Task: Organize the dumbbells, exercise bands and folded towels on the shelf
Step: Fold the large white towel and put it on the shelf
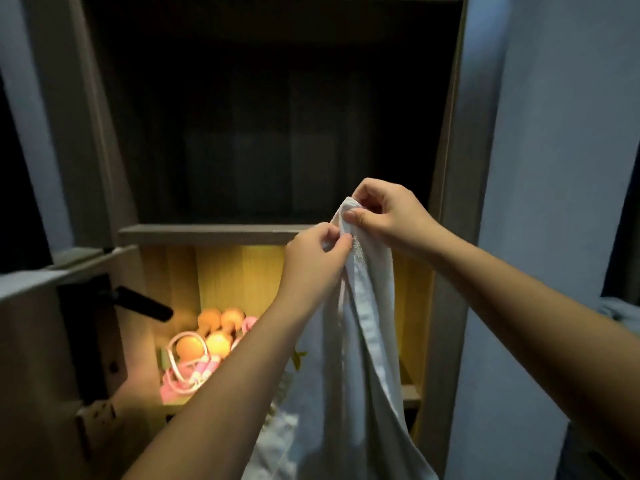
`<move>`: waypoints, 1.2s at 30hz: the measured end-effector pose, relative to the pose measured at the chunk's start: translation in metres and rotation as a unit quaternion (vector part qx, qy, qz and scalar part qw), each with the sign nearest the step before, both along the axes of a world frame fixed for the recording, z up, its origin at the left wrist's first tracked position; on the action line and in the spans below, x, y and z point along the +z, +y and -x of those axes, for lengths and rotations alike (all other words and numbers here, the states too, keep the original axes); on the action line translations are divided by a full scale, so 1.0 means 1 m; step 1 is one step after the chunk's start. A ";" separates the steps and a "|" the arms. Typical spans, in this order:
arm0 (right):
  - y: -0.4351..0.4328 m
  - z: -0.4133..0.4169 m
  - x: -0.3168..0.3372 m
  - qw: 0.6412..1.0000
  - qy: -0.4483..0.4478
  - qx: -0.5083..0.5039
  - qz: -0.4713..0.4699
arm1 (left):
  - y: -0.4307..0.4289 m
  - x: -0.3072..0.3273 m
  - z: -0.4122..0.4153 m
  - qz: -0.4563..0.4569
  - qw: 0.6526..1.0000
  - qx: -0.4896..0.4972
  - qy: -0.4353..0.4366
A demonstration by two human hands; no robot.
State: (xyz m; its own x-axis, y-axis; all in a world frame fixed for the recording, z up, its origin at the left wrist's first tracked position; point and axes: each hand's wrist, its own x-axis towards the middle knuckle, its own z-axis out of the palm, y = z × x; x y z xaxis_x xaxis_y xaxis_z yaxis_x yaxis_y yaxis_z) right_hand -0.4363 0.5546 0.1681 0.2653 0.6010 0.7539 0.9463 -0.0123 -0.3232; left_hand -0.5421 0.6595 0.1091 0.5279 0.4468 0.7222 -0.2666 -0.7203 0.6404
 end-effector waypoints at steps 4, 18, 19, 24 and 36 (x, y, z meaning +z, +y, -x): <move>0.007 0.007 0.046 0.999 -0.004 -0.021 -0.033 | 0.006 0.045 0.004 0.030 0.998 -0.044 0.020; -0.004 0.010 0.136 0.992 -0.007 -0.062 -0.109 | 0.014 0.111 0.009 -0.038 0.998 -0.031 0.024; -0.006 0.009 0.141 0.992 -0.003 -0.062 -0.114 | 0.015 0.117 0.009 -0.054 0.998 -0.025 0.014; -0.015 0.003 0.167 0.989 0.012 -0.065 -0.131 | 0.022 0.156 0.011 -0.110 0.994 -0.003 -0.014; -0.014 0.004 0.180 0.982 0.035 -0.046 -0.178 | 0.040 0.106 0.016 -0.072 0.969 -0.098 0.214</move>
